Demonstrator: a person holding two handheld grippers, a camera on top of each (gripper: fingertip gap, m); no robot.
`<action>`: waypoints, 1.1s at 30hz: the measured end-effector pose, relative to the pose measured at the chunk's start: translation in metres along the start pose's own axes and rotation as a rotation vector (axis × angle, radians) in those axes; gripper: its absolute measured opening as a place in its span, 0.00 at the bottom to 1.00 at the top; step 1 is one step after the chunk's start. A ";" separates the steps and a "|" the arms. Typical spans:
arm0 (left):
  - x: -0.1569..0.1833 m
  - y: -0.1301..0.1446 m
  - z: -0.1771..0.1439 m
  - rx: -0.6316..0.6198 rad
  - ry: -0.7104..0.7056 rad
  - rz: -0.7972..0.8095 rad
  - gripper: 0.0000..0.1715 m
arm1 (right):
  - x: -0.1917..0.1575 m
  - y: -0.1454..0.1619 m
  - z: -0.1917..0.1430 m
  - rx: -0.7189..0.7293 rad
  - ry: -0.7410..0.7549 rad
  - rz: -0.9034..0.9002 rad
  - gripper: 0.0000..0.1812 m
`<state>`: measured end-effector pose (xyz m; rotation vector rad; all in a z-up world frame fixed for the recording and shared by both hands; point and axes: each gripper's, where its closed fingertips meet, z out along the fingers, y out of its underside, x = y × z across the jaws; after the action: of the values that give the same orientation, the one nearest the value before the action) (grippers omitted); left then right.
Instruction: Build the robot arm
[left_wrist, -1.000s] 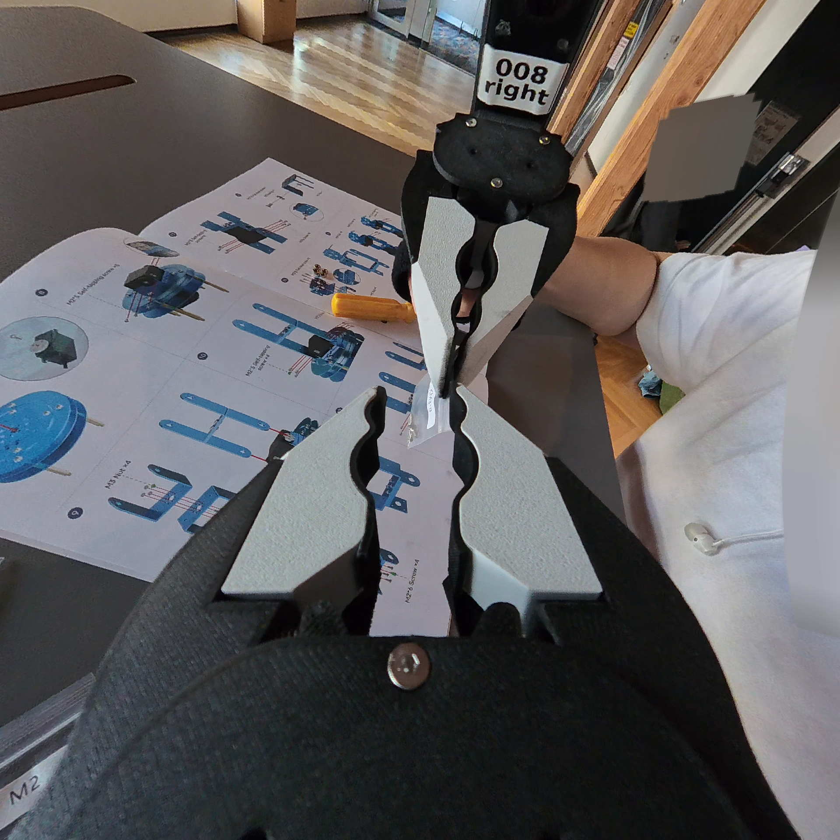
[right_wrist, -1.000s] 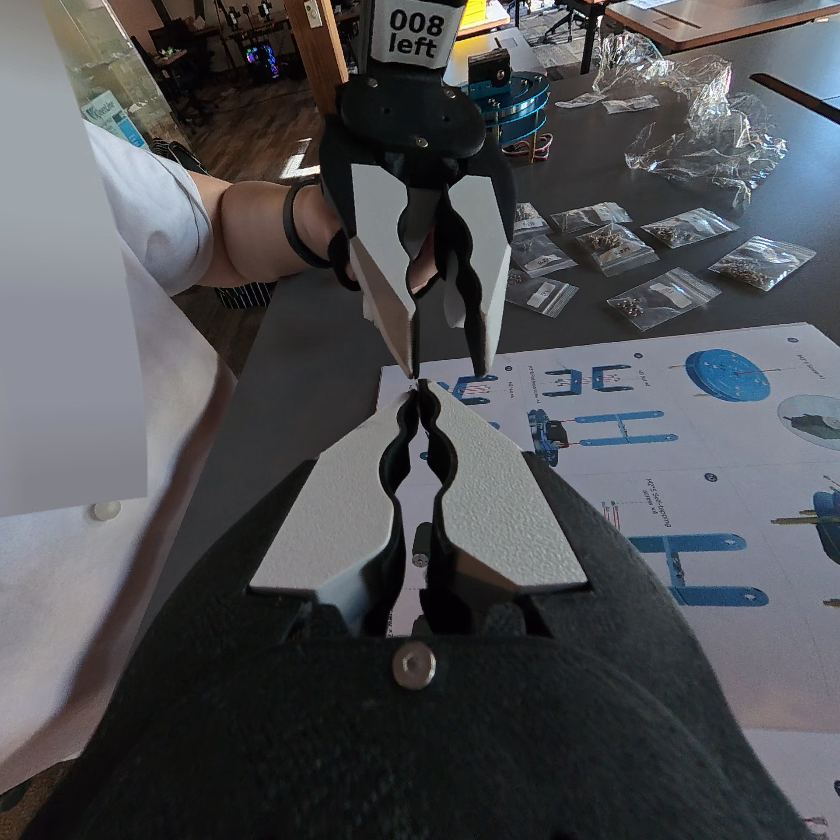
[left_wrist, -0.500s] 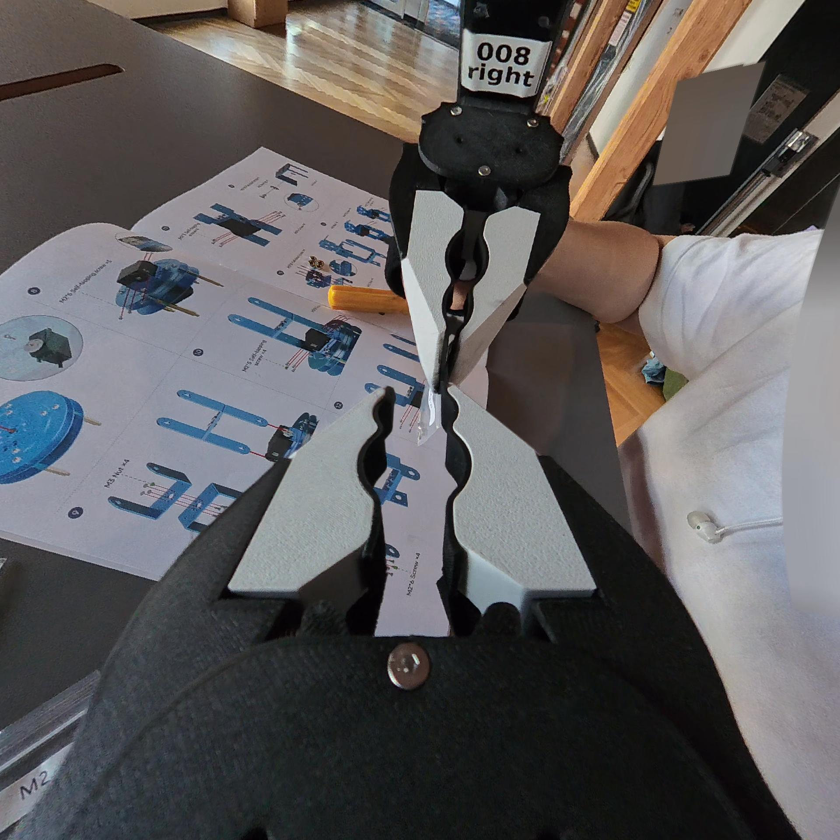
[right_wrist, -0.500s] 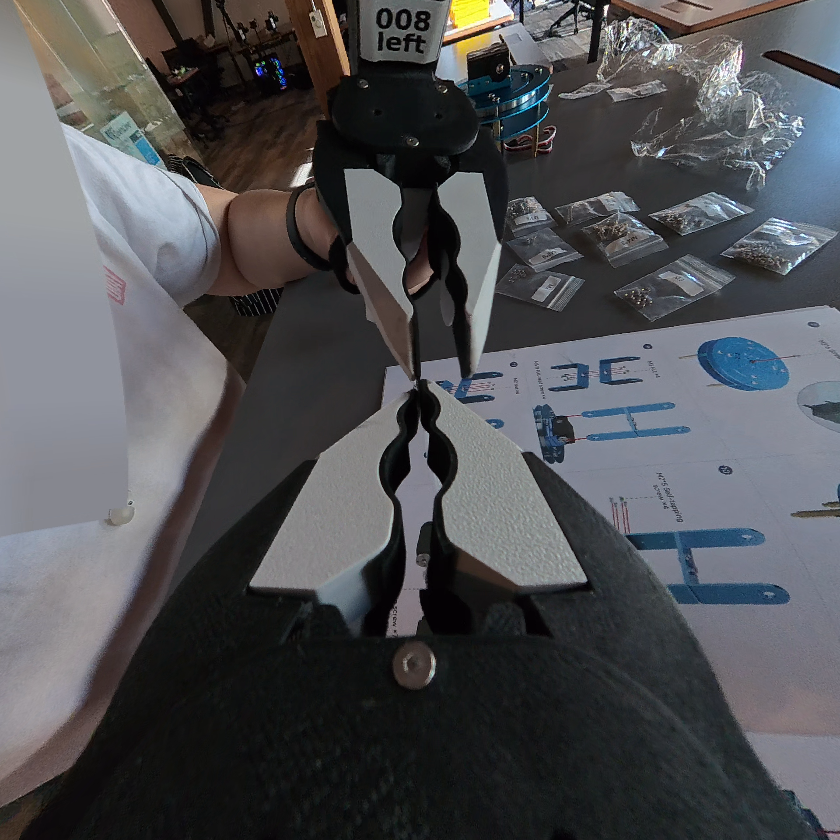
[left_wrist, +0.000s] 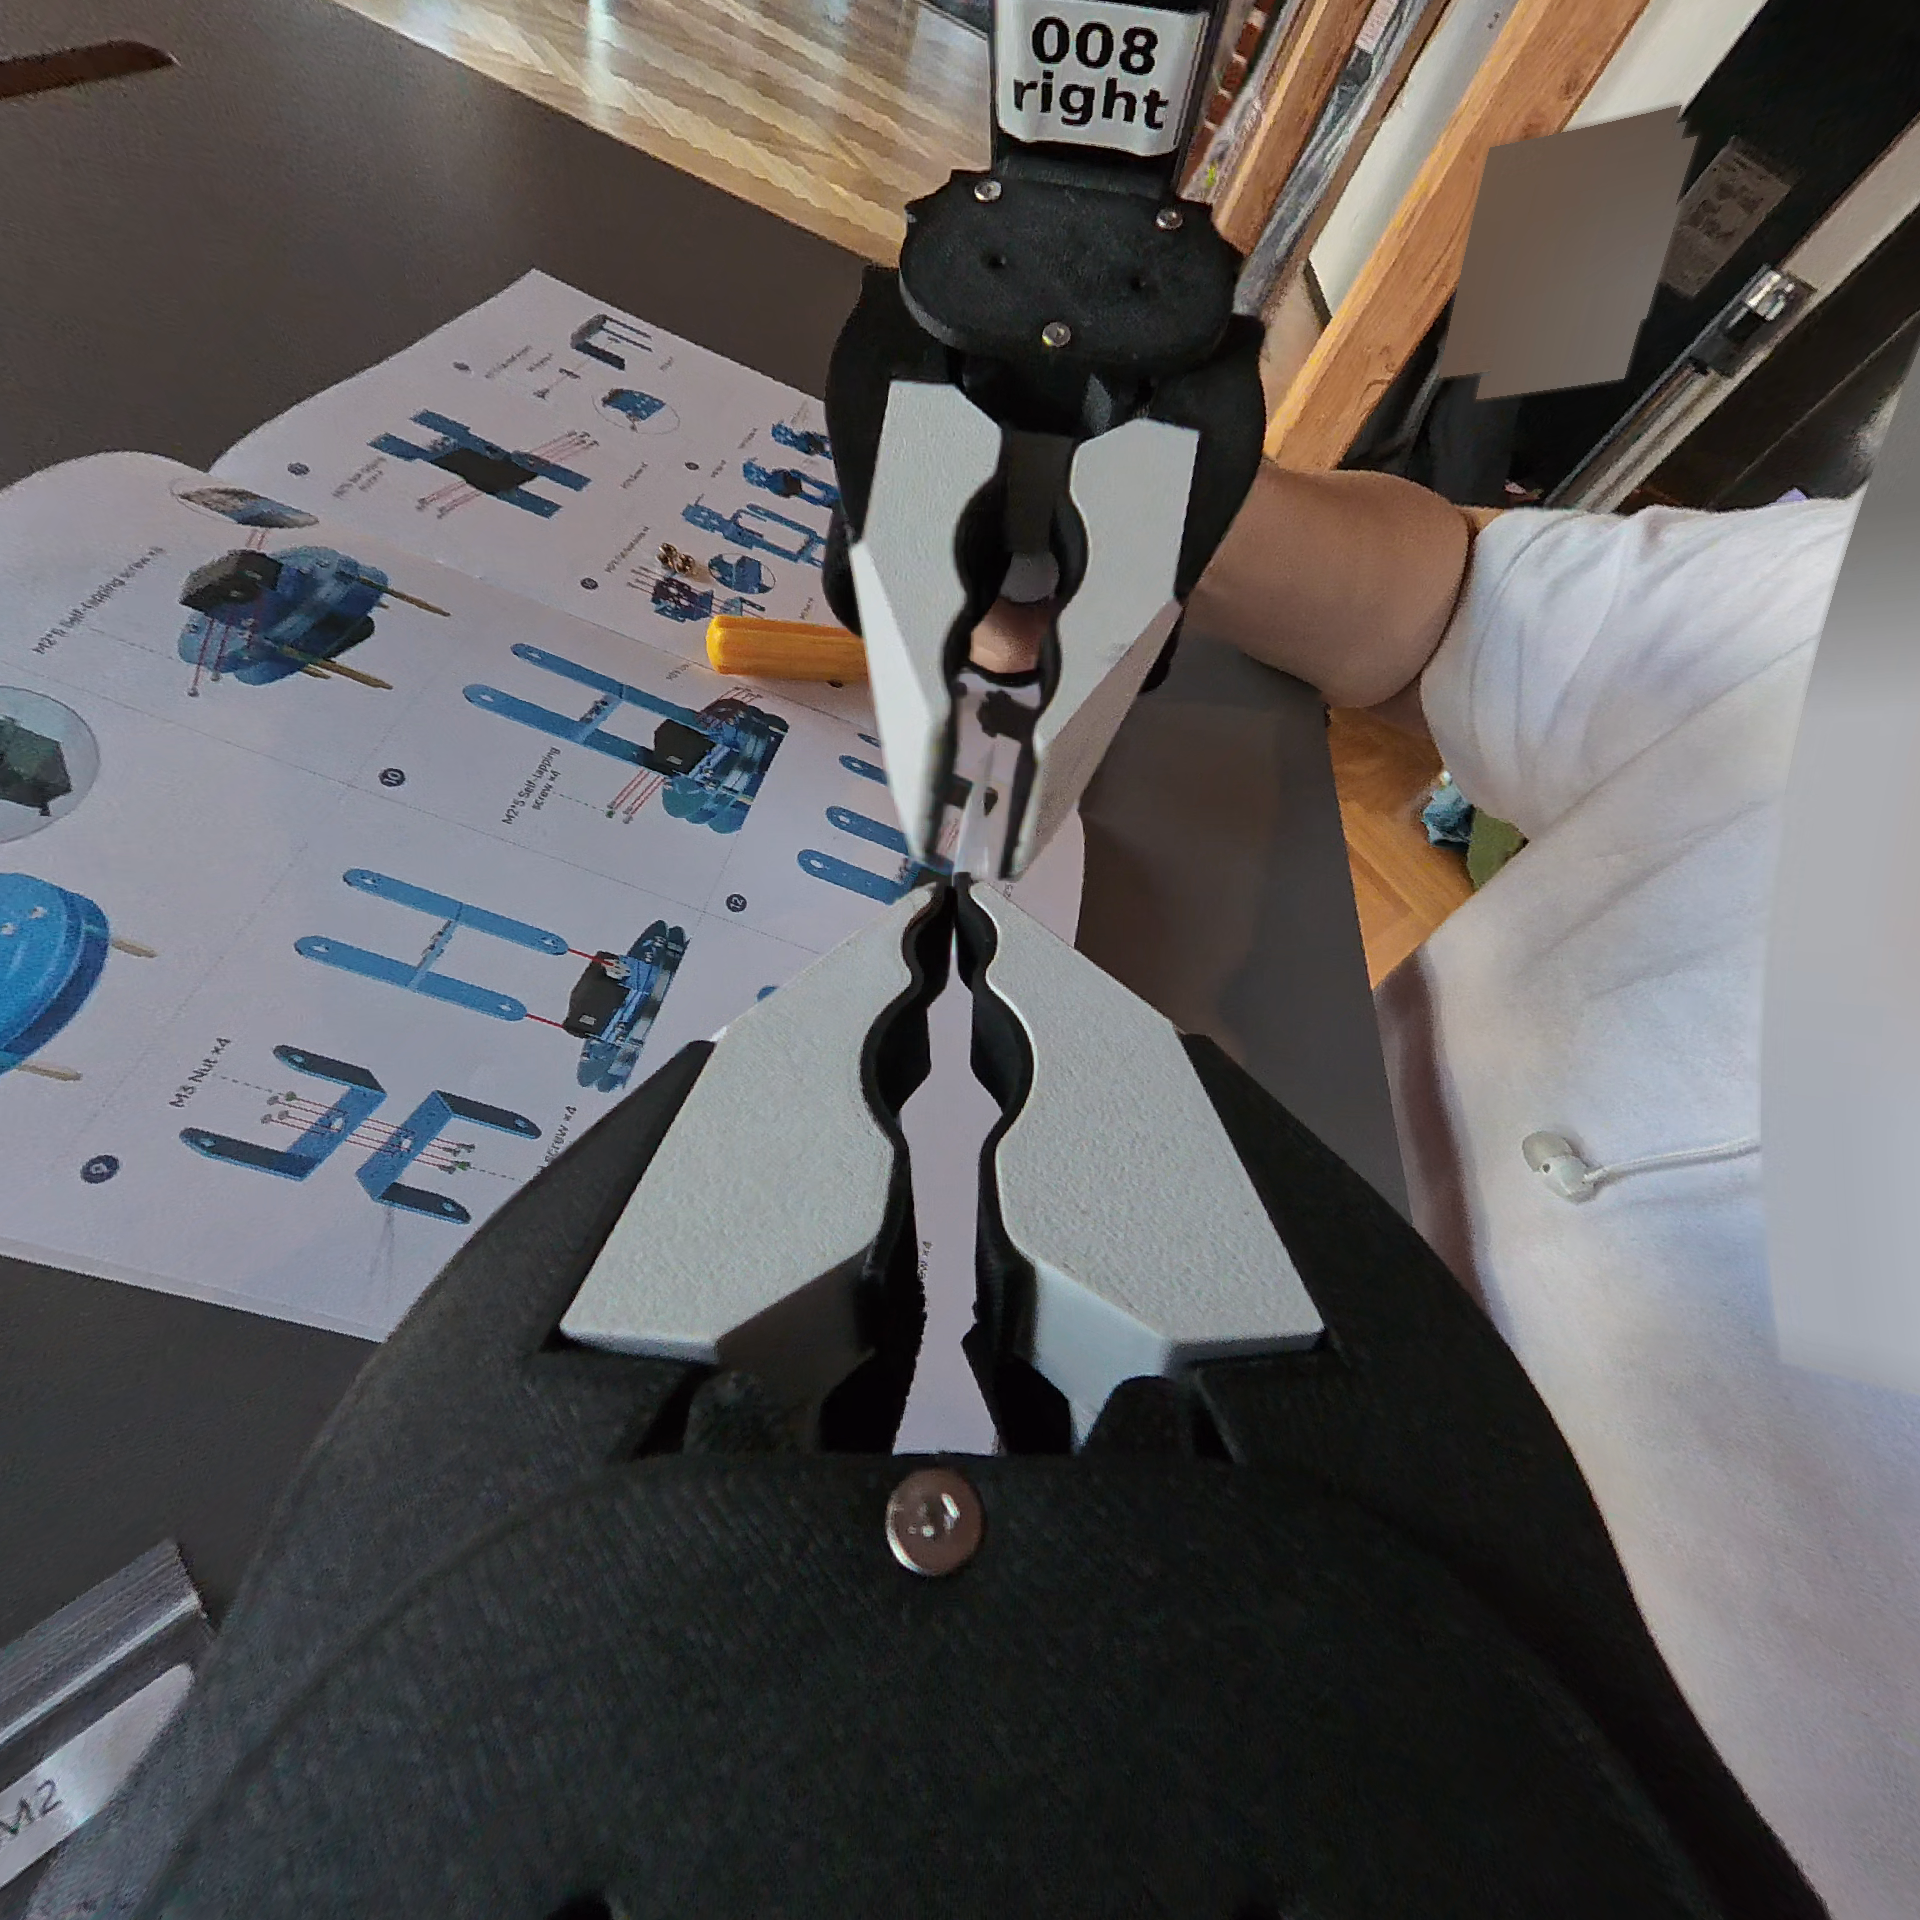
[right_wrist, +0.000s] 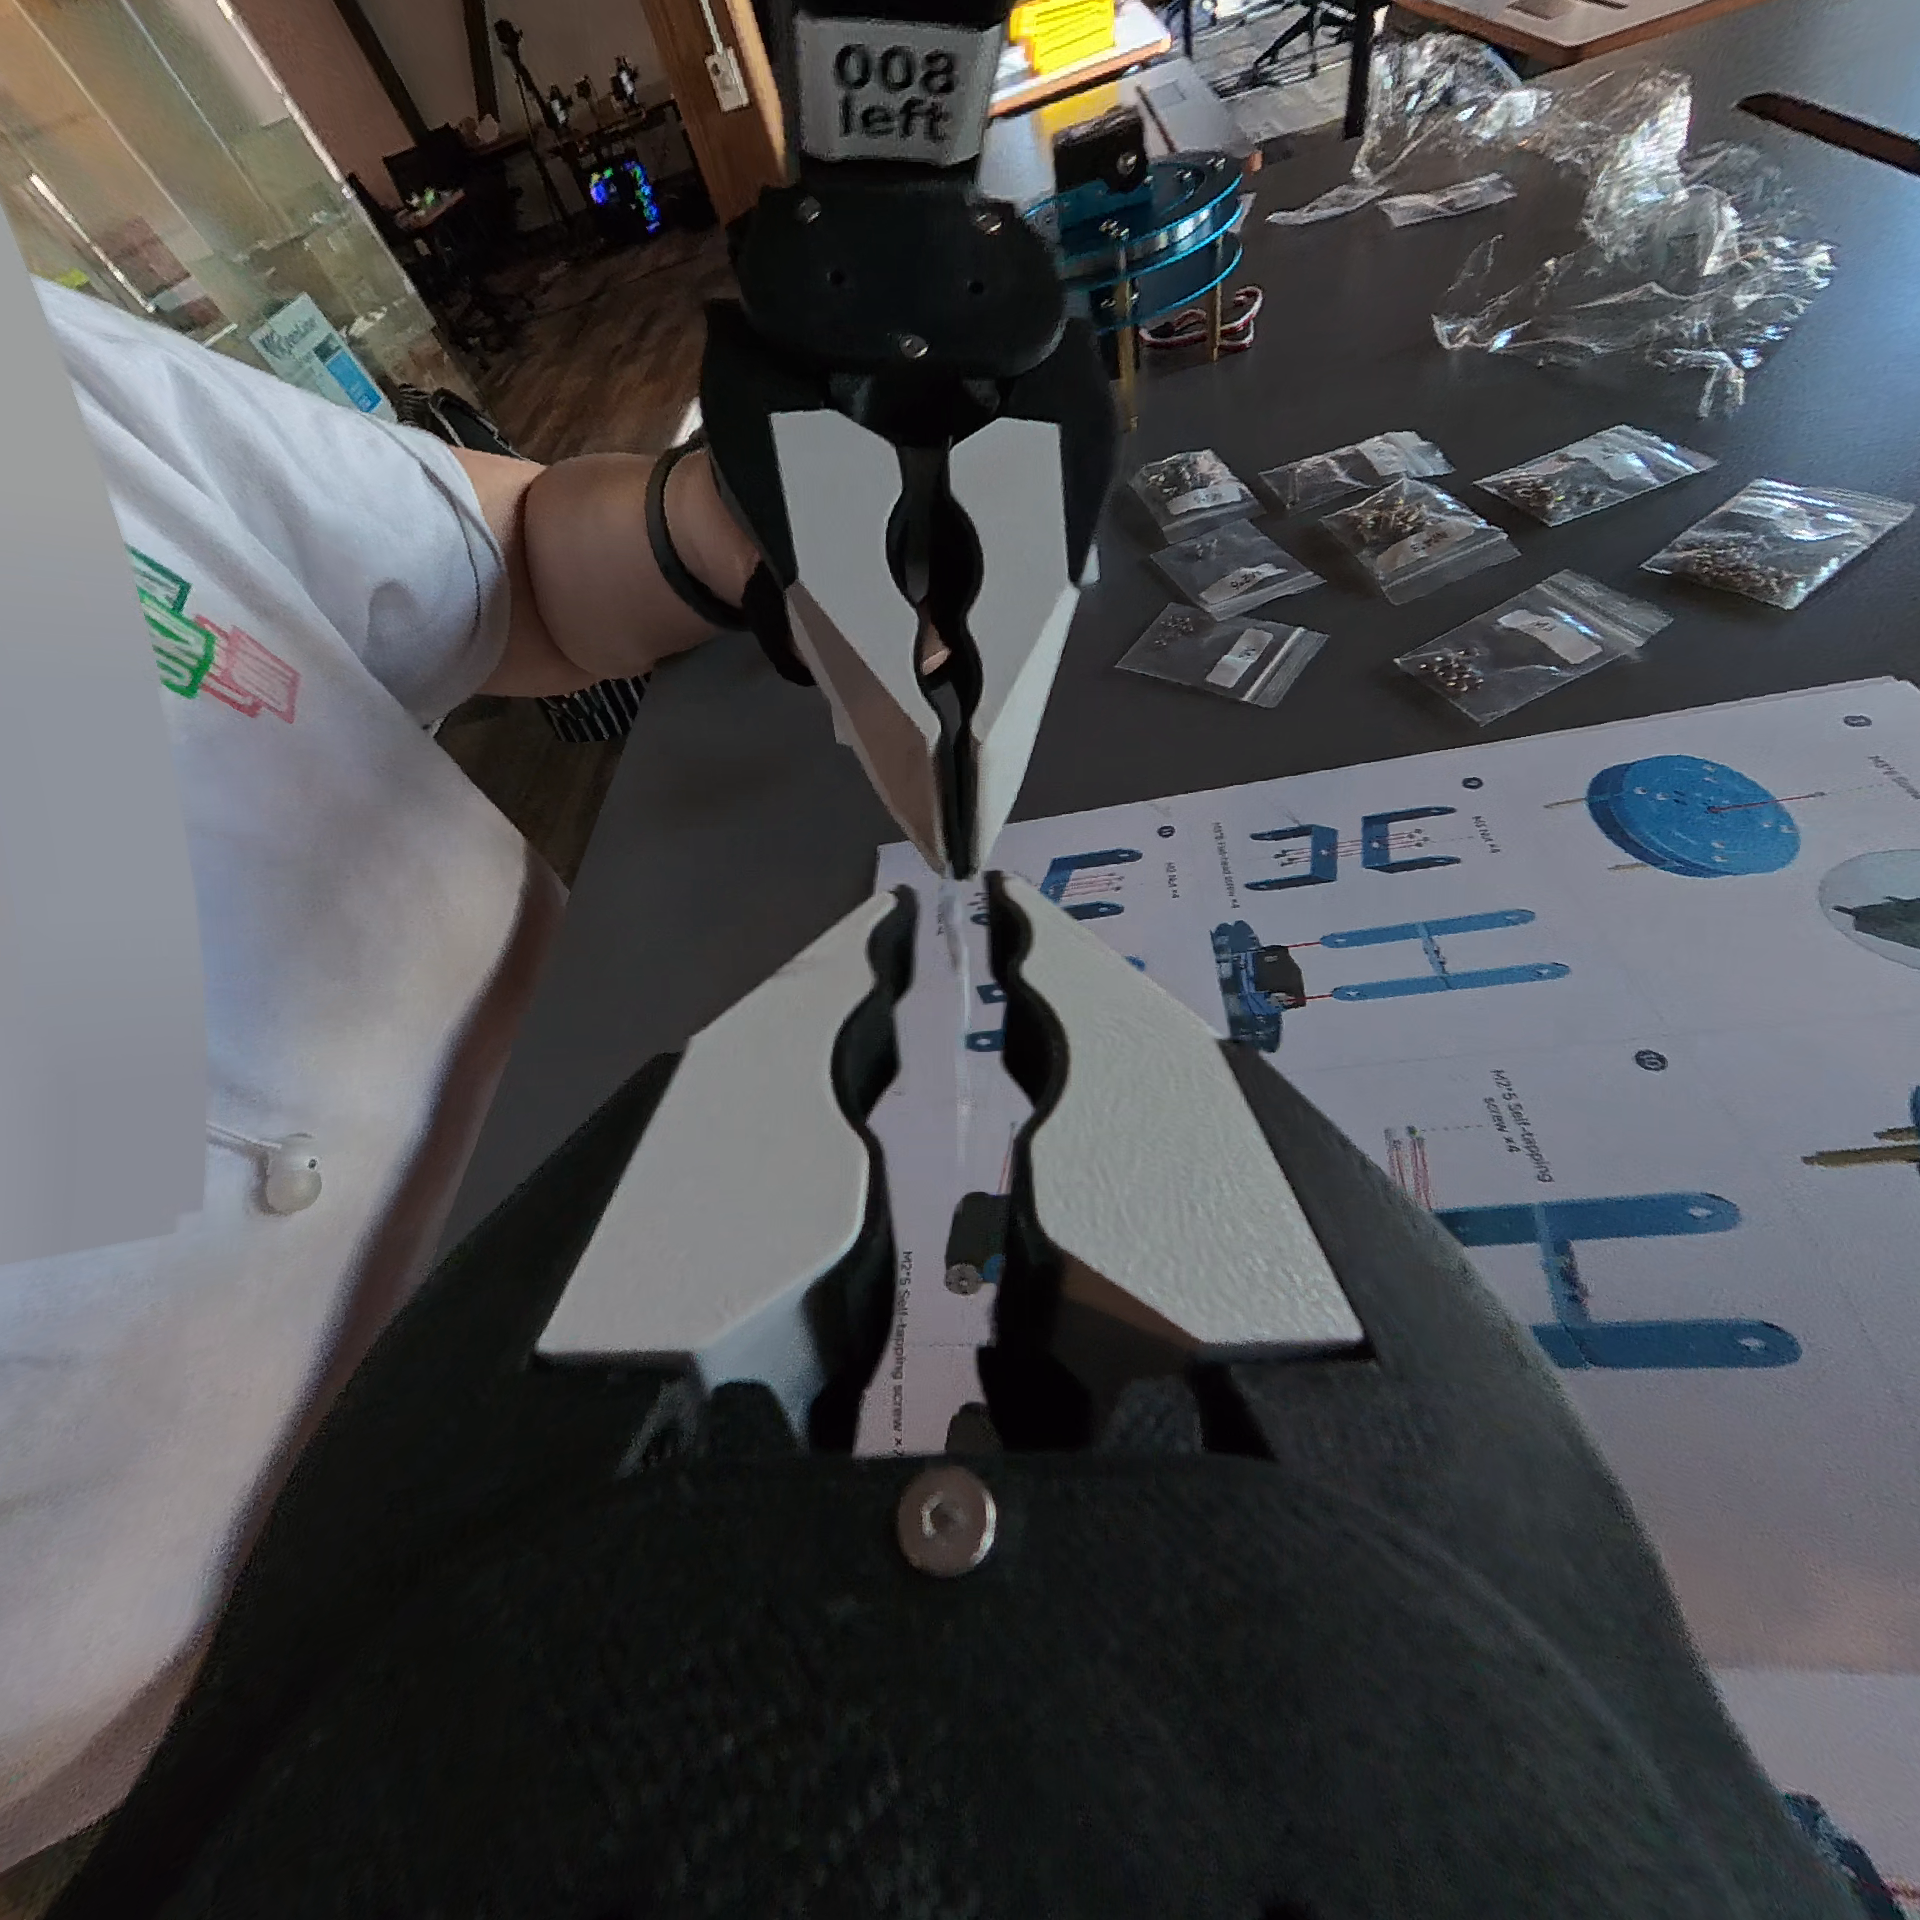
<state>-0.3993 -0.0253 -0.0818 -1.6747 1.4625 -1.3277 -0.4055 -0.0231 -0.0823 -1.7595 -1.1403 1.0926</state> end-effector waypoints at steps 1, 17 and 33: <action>-0.001 -0.002 -0.001 0.015 -0.015 0.004 0.00 | 0.004 -0.004 -0.003 0.018 0.013 0.015 0.11; -0.003 0.014 0.006 -0.091 -0.042 -0.079 0.00 | -0.001 0.014 0.006 -0.276 0.422 -1.030 0.04; -0.005 0.016 0.009 -0.069 -0.021 -0.199 0.00 | 0.000 0.016 0.006 -0.398 0.511 -1.124 0.00</action>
<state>-0.3975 -0.0267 -0.1005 -1.9149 1.3729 -1.3709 -0.4062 -0.0271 -0.0984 -1.1765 -1.7023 -0.2517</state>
